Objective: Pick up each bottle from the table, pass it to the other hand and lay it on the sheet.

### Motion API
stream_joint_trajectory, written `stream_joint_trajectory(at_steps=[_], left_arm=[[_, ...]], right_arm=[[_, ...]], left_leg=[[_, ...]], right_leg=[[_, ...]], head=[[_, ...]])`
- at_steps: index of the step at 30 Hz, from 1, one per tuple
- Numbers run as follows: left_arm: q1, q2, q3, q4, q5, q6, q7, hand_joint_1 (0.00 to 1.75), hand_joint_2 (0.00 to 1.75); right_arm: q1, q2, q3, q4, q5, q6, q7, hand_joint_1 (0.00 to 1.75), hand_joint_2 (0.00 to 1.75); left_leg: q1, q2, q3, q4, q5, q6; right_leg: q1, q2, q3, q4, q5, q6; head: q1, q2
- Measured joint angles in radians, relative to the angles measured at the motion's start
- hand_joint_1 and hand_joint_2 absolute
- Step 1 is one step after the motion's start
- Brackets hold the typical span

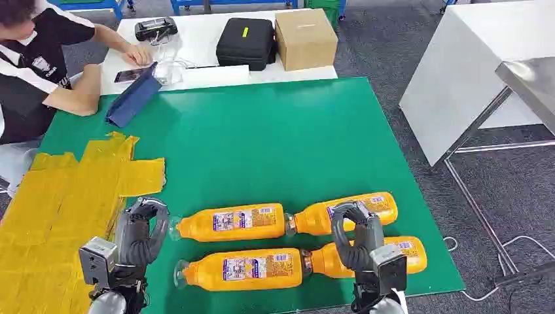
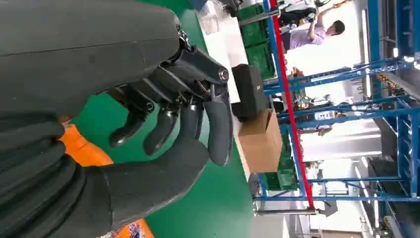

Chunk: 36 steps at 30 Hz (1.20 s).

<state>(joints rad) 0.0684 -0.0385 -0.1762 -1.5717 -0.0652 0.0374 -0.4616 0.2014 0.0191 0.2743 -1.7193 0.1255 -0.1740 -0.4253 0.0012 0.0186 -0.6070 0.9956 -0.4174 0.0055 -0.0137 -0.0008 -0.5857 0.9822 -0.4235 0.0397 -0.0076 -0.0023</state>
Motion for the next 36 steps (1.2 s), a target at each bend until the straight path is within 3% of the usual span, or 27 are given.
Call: stream_joint_trajectory(at_steps=[4, 6, 7, 8, 9, 10, 17, 24, 31, 36], left_arm=[[0.001, 0.000, 0.000, -0.003, -0.051, 0.053, -0.049, 1.75, 1.75], [0.001, -0.001, -0.013, -0.058, -0.176, 0.205, -0.149, 1.75, 1.75], [-0.005, -0.001, -0.022, -0.095, -0.206, 0.237, -0.135, 1.75, 1.75], [-0.012, -0.001, -0.031, -0.129, -0.208, 0.237, -0.111, 1.75, 1.75], [-0.015, -0.001, -0.037, -0.147, -0.190, 0.223, -0.095, 1.45, 1.75], [-0.017, 0.000, -0.042, -0.159, -0.173, 0.211, -0.092, 0.00, 1.75], [-0.055, 0.002, -0.051, -0.178, -0.137, 0.159, -0.072, 0.00, 1.75], [-0.070, 0.002, -0.061, -0.178, -0.145, 0.148, -0.064, 0.00, 1.75], [-0.101, -0.002, -0.069, -0.169, -0.145, 0.107, -0.046, 0.00, 1.75], [-0.118, -0.013, -0.074, -0.151, -0.146, 0.098, -0.041, 0.00, 1.75]], right_arm=[[-0.003, 0.002, 0.000, 0.000, 0.016, -0.018, -0.040, 1.75, 1.75], [-0.029, 0.022, 0.003, -0.010, 0.059, -0.066, -0.107, 1.75, 1.75], [-0.053, 0.033, 0.009, -0.017, 0.079, -0.081, -0.090, 1.75, 1.75], [-0.075, 0.039, 0.017, -0.020, 0.094, -0.091, -0.072, 1.57, 1.75], [-0.090, 0.041, 0.026, -0.021, 0.112, -0.096, -0.060, 0.93, 1.75], [-0.099, 0.041, 0.032, -0.021, 0.131, -0.100, -0.049, 0.00, 1.75], [-0.199, 0.003, 0.097, 0.040, 0.461, -0.128, 0.080, 0.00, 1.75], [-0.257, -0.015, 0.149, 0.085, 0.530, -0.122, 0.114, 0.00, 1.75], [-0.368, -0.076, 0.281, 0.191, 0.830, 0.013, 0.222, 0.00, 1.75], [-0.447, -0.114, 0.378, 0.303, 0.880, 0.029, 0.244, 0.00, 1.75]], left_leg=[[0.000, 0.000, -0.001, 0.000, 0.000, 0.000], [0.000, 0.000, -0.002, 0.000, 0.000, 0.000], [0.000, 0.000, -0.001, 0.000, 0.000, 0.000], [0.000, 0.000, 0.001, 0.000, 0.000, 0.000], [0.000, 0.000, 0.001, 0.000, 0.000, 0.000], [0.000, 0.000, 0.001, 0.000, 0.000, 0.000], [0.000, 0.000, 0.000, 0.000, 0.001, 0.000], [0.000, 0.000, -0.001, 0.000, 0.001, 0.000], [0.000, 0.000, -0.001, 0.000, 0.001, 0.000], [0.000, 0.000, -0.001, 0.000, 0.001, 0.000]], right_leg=[[0.000, 0.000, 0.000, 0.000, 0.000, 0.000], [0.000, 0.000, -0.002, 0.000, 0.001, 0.000], [0.000, 0.000, -0.001, 0.000, 0.001, 0.000], [0.000, 0.000, 0.000, 0.000, 0.000, 0.000], [0.000, 0.000, 0.000, 0.000, 0.000, 0.000], [0.000, 0.000, 0.000, 0.000, 0.000, 0.000], [0.000, 0.000, 0.000, 0.000, 0.000, 0.000], [0.000, 0.000, 0.000, 0.000, 0.000, 0.000], [0.000, 0.000, -0.001, 0.000, 0.000, 0.000], [0.000, 0.000, 0.000, 0.000, 0.001, 0.000]], head=[[0.000, 0.000], [0.000, 0.000], [0.000, 0.000], [0.000, 0.000], [0.000, 0.000], [0.000, 0.000], [0.000, 0.000], [0.000, 0.000], [0.000, 0.000], [0.000, 0.000]])
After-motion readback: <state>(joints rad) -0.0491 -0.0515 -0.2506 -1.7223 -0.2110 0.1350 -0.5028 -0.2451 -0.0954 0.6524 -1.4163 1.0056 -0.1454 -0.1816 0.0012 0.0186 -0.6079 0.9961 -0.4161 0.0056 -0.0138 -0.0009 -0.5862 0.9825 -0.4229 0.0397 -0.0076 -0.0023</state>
